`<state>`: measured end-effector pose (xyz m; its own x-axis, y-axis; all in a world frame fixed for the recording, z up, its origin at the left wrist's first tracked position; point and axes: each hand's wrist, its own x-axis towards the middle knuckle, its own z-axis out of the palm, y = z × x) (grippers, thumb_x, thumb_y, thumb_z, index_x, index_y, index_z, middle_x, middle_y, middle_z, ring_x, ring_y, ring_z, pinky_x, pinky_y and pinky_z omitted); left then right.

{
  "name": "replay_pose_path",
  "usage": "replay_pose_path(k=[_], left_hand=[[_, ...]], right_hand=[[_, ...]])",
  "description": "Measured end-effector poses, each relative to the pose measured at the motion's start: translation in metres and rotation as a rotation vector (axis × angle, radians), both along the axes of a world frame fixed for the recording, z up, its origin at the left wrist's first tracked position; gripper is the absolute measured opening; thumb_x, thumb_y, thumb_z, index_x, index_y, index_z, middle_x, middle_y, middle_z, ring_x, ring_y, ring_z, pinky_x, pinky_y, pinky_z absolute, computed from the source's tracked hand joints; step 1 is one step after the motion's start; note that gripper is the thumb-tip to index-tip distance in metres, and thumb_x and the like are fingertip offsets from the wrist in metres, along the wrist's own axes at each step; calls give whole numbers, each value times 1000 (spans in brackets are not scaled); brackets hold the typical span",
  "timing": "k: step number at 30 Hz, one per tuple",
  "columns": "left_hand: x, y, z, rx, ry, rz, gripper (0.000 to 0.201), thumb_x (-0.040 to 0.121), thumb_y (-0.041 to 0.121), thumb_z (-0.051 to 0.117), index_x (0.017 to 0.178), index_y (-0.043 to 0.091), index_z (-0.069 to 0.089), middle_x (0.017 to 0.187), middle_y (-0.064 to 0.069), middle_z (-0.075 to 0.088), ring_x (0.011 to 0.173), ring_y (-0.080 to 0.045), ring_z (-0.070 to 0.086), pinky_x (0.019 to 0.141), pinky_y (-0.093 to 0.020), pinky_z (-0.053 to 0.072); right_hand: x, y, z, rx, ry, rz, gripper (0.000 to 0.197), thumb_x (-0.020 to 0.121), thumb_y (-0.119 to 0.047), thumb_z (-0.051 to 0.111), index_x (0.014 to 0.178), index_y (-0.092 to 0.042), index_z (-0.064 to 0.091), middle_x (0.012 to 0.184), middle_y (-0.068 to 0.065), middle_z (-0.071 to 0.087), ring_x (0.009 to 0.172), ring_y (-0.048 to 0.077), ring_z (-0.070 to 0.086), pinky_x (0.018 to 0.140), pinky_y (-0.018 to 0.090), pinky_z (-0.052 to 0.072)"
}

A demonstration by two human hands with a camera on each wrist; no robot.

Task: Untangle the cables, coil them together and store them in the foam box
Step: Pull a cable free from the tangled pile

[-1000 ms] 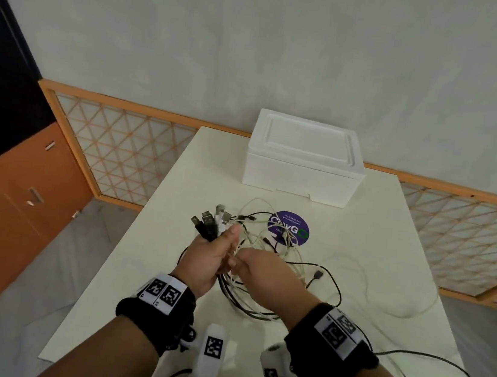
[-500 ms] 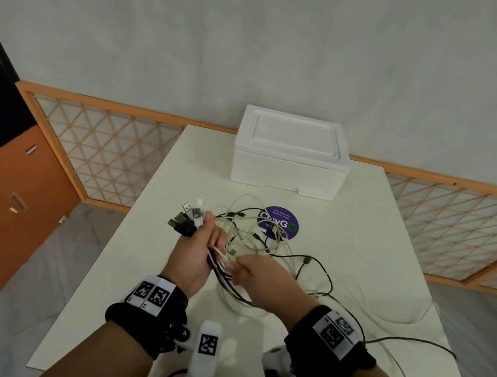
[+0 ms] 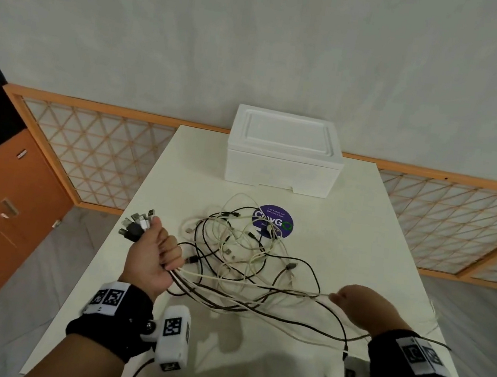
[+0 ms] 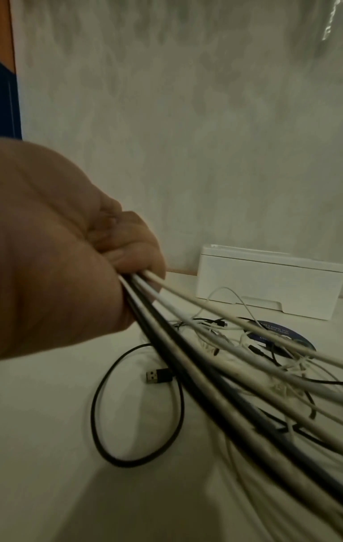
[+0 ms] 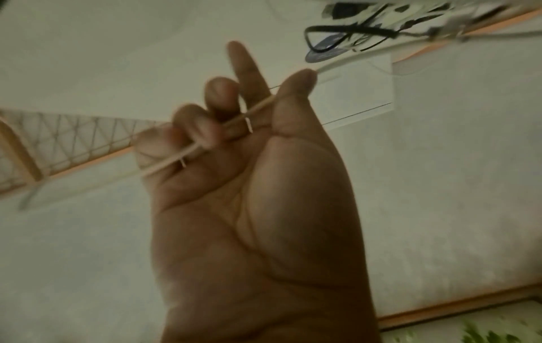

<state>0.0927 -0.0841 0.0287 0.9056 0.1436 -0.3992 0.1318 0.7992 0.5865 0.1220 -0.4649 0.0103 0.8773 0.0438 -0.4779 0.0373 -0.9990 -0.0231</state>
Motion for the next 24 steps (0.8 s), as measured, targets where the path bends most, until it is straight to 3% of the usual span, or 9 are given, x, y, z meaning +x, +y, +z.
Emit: replay_pose_path(k=[2, 4, 5, 7, 9, 11, 15, 19, 24], left_hand=[[-1, 1, 5, 1, 16, -8, 57, 96, 48, 41, 47, 21, 31, 42, 8, 21, 45, -10, 3, 33, -16, 12], [-2, -3, 11, 12, 21, -21, 57, 97, 48, 41, 47, 22, 30, 41, 8, 21, 46, -10, 3, 33, -16, 11], [-2, -7, 14, 14, 20, -40, 57, 97, 48, 41, 47, 22, 30, 41, 8, 21, 46, -10, 3, 34, -16, 10], [-3, -19, 20, 20, 8, -91, 57, 97, 47, 40, 46, 22, 31, 41, 8, 21, 42, -9, 4, 35, -17, 9], [-1, -35, 27, 40, -21, -140, 57, 97, 47, 40, 46, 22, 31, 42, 8, 21, 34, -6, 11, 36, -15, 10], [0, -46, 35, 54, -56, -165, 57, 97, 48, 39, 47, 22, 30, 42, 8, 21, 31, -4, 17, 36, -14, 11], [0, -32, 49, 83, -103, -136, 57, 96, 47, 40, 45, 21, 31, 41, 8, 22, 34, -5, 11, 35, -15, 11], [-9, 20, 39, 18, -68, -27, 55, 91, 48, 44, 44, 21, 32, 45, 9, 12, 44, -8, 3, 32, -18, 12], [-24, 63, 6, -61, 112, 56, 54, 95, 48, 41, 49, 22, 28, 40, 6, 22, 47, -7, 3, 37, -20, 8]], right_hand=[[-2, -5, 3, -92, -18, -32, 85, 78, -76, 10, 114, -16, 58, 119, 6, 60, 112, 26, 55, 95, 35, 45], [-3, 9, 15, -118, -136, -26, 45, 88, -45, 40, 125, -22, 52, 127, 4, 51, 119, 26, 48, 101, 38, 41], [-4, 22, 23, -33, -190, 22, 46, 86, -36, 48, 130, -23, 49, 132, 2, 47, 123, 25, 44, 103, 36, 37], [-10, 61, 43, 305, -241, 159, 62, 81, -45, 59, 137, -24, 43, 141, -1, 42, 131, 20, 36, 110, 30, 28], [-24, 107, 62, 620, -90, 256, 87, 72, -55, 71, 144, -25, 32, 143, -8, 38, 134, 9, 31, 112, 25, 24], [-37, 143, 60, 656, 77, 337, 95, 69, -52, 76, 145, -27, 26, 139, -10, 43, 128, 6, 39, 107, 25, 32], [-47, 156, 29, 429, 2, 449, 23, 90, -31, 53, 108, -17, 50, 103, 8, 66, 96, 28, 61, 72, 29, 42], [-44, 103, 9, 320, -52, 385, 24, 95, -45, 43, 95, -23, 53, 86, 0, 63, 92, 23, 61, 71, 30, 41], [-35, 37, -8, 168, -23, 293, 34, 92, -56, 42, 76, -26, 45, 76, -6, 52, 79, 18, 54, 67, 29, 38]])
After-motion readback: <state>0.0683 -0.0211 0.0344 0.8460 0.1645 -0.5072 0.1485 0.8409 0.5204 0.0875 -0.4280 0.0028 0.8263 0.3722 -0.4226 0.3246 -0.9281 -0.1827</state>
